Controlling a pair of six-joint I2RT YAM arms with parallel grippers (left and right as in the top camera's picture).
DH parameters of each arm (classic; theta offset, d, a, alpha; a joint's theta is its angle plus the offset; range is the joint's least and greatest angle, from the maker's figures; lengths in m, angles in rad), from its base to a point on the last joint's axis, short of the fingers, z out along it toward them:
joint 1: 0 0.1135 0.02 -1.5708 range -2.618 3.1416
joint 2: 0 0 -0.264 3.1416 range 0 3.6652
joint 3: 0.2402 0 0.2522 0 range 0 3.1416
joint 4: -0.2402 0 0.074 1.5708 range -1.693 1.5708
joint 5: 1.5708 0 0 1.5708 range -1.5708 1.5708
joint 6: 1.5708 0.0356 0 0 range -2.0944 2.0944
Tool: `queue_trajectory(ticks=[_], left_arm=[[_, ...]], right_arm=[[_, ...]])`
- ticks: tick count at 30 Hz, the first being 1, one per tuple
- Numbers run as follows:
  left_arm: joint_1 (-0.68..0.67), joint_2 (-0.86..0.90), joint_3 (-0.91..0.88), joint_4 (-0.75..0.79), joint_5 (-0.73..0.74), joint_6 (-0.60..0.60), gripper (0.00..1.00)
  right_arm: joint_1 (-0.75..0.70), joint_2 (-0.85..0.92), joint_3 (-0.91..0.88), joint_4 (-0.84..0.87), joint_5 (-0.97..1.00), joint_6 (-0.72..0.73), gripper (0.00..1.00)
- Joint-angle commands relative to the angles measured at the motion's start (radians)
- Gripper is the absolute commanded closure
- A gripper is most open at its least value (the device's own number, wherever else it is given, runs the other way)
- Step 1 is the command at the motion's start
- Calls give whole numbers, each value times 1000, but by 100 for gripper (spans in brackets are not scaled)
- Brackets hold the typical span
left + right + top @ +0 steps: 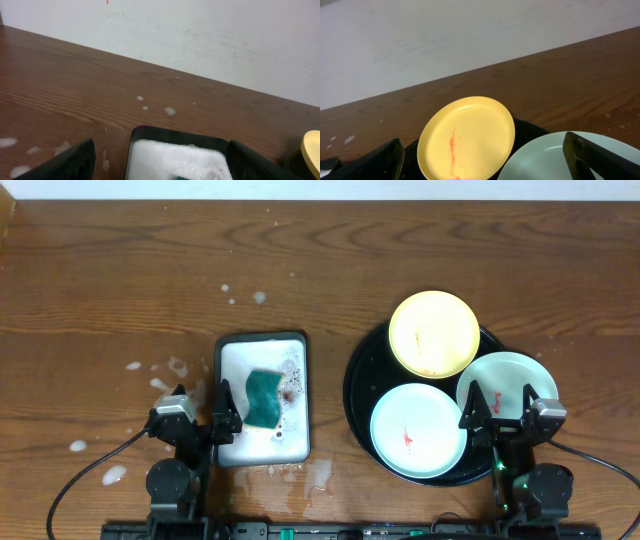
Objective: Clean dirty plates on tray and stack at the side
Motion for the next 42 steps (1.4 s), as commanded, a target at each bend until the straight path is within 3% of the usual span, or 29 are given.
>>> queue_trajectory(ticks=[1,7,14,17,21,24,34,38,42], left_arm=[[-4,-6,-7,-47,-1,6,16],[-4,-6,-7,-25,1,5,16],[-4,-6,-5,18,193,-10,16],[-4,-6,26,70,250,-10,16],[-4,39,149,60,238,-14,16],[-4,154,286,46,223,-13,16],[-4,771,916,-503,330,-17,16],[-4,909,1064,-659,386,-34,16],[-4,972,1075,-715,456,-40,16]], right_arm=[[7,1,-1,-4,2,14,1],[7,1,-1,-3,-29,56,1],[7,2,-1,60,-61,213,1],[7,6,26,63,-143,215,1],[7,85,173,-61,-208,150,1],[7,245,369,-226,-211,49,1],[7,947,1068,-824,-232,-5,1],[7,1115,1180,-906,-277,-17,1],[7,1211,1189,-947,-287,-33,1]])
